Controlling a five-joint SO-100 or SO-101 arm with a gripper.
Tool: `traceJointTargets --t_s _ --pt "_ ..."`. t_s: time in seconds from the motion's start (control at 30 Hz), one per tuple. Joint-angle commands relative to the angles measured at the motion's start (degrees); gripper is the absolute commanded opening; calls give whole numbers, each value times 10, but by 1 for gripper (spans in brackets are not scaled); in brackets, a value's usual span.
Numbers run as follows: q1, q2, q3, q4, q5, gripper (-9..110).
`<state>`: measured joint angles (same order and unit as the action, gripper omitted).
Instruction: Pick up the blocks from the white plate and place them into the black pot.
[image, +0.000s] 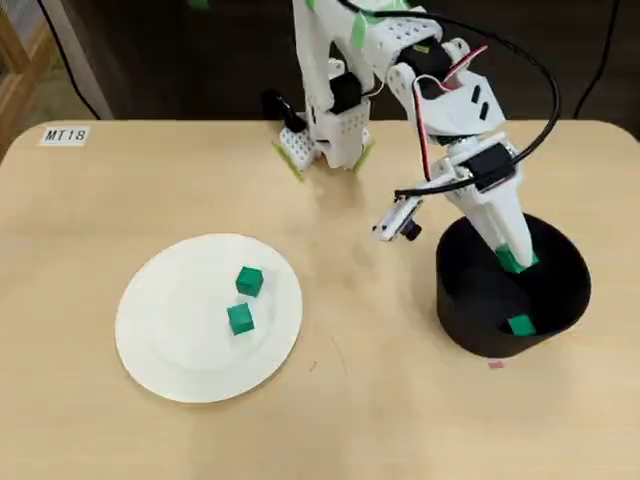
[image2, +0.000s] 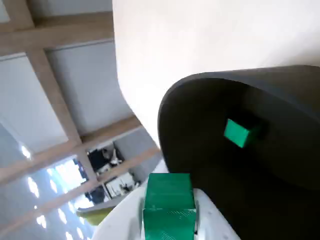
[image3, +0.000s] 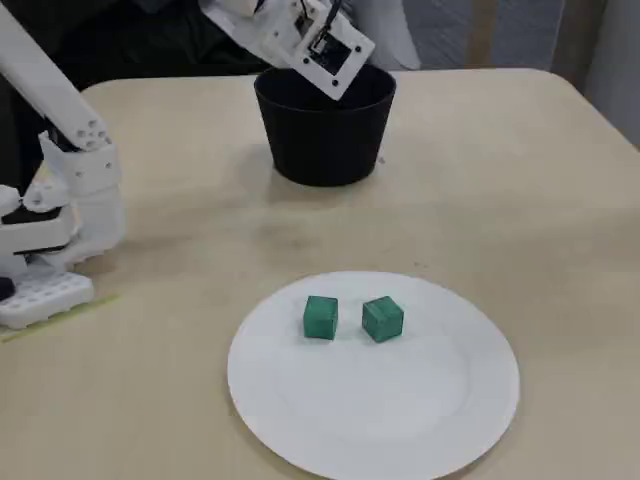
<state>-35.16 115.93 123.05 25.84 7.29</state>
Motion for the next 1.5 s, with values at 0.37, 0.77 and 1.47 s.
traceJointTargets --t_s 0.37,0.77,1.47 --pt "-7 6 -3 17 -33 20" --pt "132 15 -137 226 -32 -2" --pt "573 -102 -243 517 -202 -2"
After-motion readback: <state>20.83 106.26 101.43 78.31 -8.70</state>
